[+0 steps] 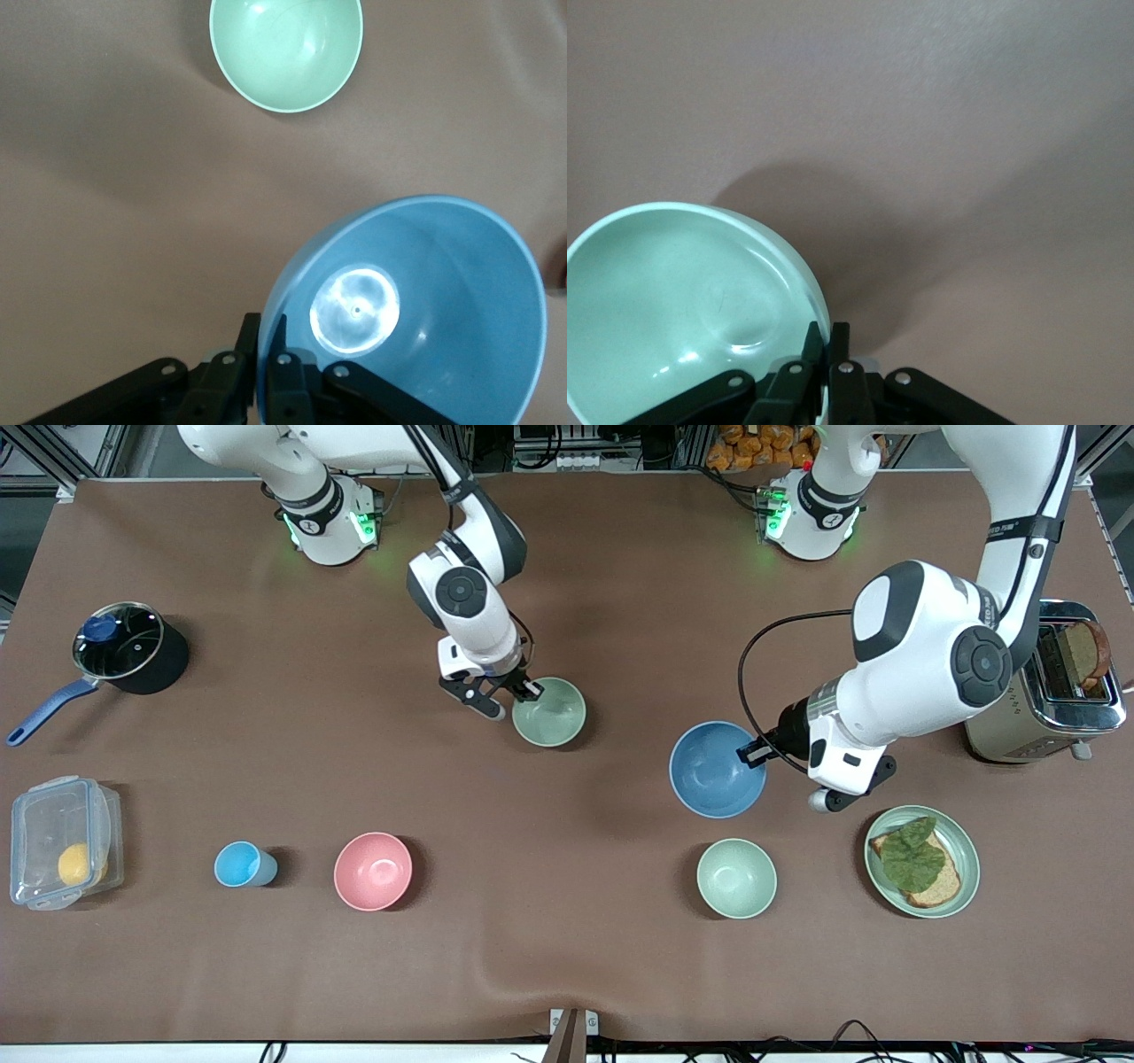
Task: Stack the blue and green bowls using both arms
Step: 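Lift and carry both bowls toward the table center with both grippers, then place the green bowl with the right gripper while the left gripper brings the blue bowl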
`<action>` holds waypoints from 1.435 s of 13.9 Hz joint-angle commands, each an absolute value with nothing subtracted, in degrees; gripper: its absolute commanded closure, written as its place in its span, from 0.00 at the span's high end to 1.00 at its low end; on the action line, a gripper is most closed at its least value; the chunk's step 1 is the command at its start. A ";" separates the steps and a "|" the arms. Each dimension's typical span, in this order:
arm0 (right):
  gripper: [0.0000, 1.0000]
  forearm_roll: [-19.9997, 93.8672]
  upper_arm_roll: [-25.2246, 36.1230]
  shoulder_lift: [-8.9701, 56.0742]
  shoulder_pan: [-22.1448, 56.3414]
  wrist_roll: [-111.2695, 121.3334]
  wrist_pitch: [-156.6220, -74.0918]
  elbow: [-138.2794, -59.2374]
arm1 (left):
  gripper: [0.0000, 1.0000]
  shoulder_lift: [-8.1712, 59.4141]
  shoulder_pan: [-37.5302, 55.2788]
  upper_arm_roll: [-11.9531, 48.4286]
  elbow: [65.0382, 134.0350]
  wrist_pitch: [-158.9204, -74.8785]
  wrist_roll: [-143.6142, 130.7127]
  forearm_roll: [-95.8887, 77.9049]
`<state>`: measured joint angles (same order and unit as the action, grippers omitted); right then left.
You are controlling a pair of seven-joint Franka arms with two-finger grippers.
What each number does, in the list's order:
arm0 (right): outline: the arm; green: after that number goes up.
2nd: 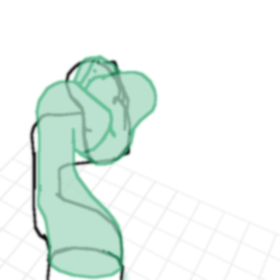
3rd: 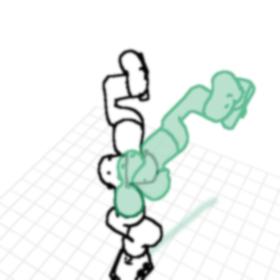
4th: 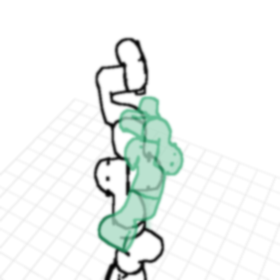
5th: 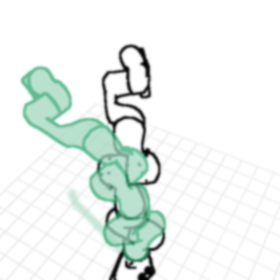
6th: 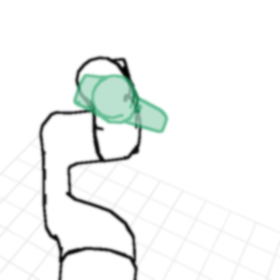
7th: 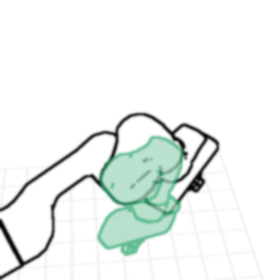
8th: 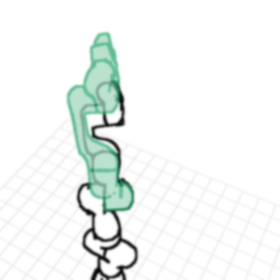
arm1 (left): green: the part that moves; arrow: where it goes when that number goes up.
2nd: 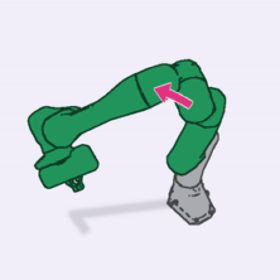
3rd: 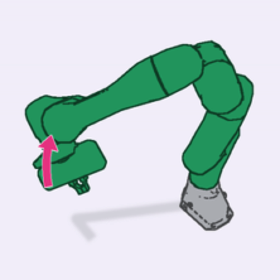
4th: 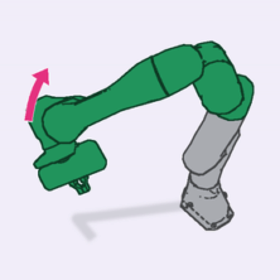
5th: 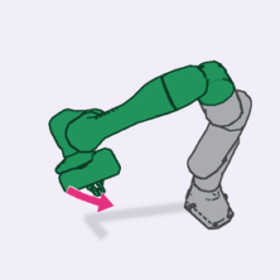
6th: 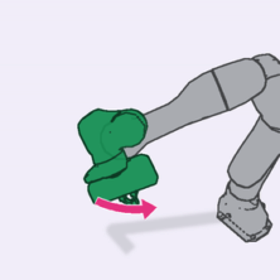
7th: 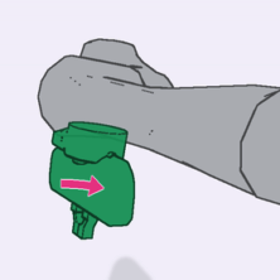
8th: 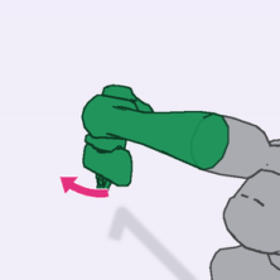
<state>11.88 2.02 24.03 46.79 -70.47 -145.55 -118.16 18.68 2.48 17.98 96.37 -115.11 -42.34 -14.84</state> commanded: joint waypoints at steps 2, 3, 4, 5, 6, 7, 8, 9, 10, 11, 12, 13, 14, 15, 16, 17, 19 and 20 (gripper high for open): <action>0.42 12.66 2.72 25.49 47.37 -71.98 -145.02 -116.19 | 0.00 19.51 3.95 18.02 95.62 -116.10 -43.51 -12.05; 0.63 12.66 2.81 25.49 47.37 -73.20 -145.02 -116.19 | 0.00 19.86 4.04 18.02 95.62 -116.54 -43.51 -11.95; 0.82 12.66 2.73 25.49 47.29 -74.34 -144.93 -116.19 | 0.00 20.30 4.22 18.02 95.62 -116.72 -43.51 -11.95; 0.91 12.66 2.72 25.49 47.11 -74.62 -144.58 -116.10 | 0.00 20.74 4.83 18.02 95.62 -116.98 -43.51 -11.87; 1.00 12.74 2.72 25.40 46.67 -74.62 -144.32 -115.84 | 0.00 21.53 5.36 18.02 95.62 -117.85 -43.51 -11.69; 1.00 12.74 2.81 25.14 46.32 -74.36 -144.14 -115.75 | 0.00 21.97 6.41 18.02 95.71 -118.38 -43.59 -11.08; 1.00 12.83 2.81 24.53 45.36 -74.27 -142.92 -115.66 | 0.00 23.02 7.37 18.02 95.63 -118.56 -43.68 -10.64; 1.00 12.92 2.73 24.52 44.39 -74.88 -141.61 -115.05 | 0.00 23.64 8.43 17.93 95.54 -119.00 -44.46 -10.29; 1.00 14.49 2.72 24.96 43.95 -76.62 -141.68 -114.44 | 0.00 24.34 9.39 18.02 95.45 -119.87 -45.78 -10.11; 1.00 19.29 2.81 25.05 43.95 -78.29 -142.03 -113.91 | 0.00 24.78 10.71 18.02 95.45 -120.49 -47.53 -10.02; 1.00 23.86 2.90 24.96 43.16 -78.14 -141.51 -113.30 | 0.00 25.57 11.85 17.93 95.28 -120.76 -48.68 -10.02; 1.00 26.26 2.81 24.79 41.33 -77.96 -140.55 -113.12 | 0.00 26.36 13.43 17.93 95.27 -121.11 -50.00 -9.67; 1.00 26.80 2.81 24.52 40.53 -77.96 -138.54 -113.03 | 0.00 27.32 14.84 17.93 95.27 -121.72 -51.40 -8.97; 1.00 27.33 2.81 24.43 40.00 -78.39 -137.47 -113.03 | 0.00 28.47 16.59 17.93 95.27 -122.51 -53.68 -7.83; 1.00 29.07 2.90 24.52 38.51 -78.40 -137.29 -113.20 | 0.00 29.17 18.18 17.93 95.27 -122.87 -55.96 -6.52; 1.00 31.44 2.81 24.87 36.93 -78.40 -137.37 -113.29 | 0.00 29.88 19.06 17.93 95.19 -122.96 -57.55 -5.29; 1.00 38.55 2.90 25.40 34.38 -77.96 -137.37 -113.55 | 0.00 30.84 20.56 17.93 95.19 -123.48 -58.36 -5.01; 1.00 41.19 2.90 25.84 33.32 -77.61 -137.37 -113.55 | 0.00 31.28 21.44 17.93 95.19 -124.18 -59.23 -4.92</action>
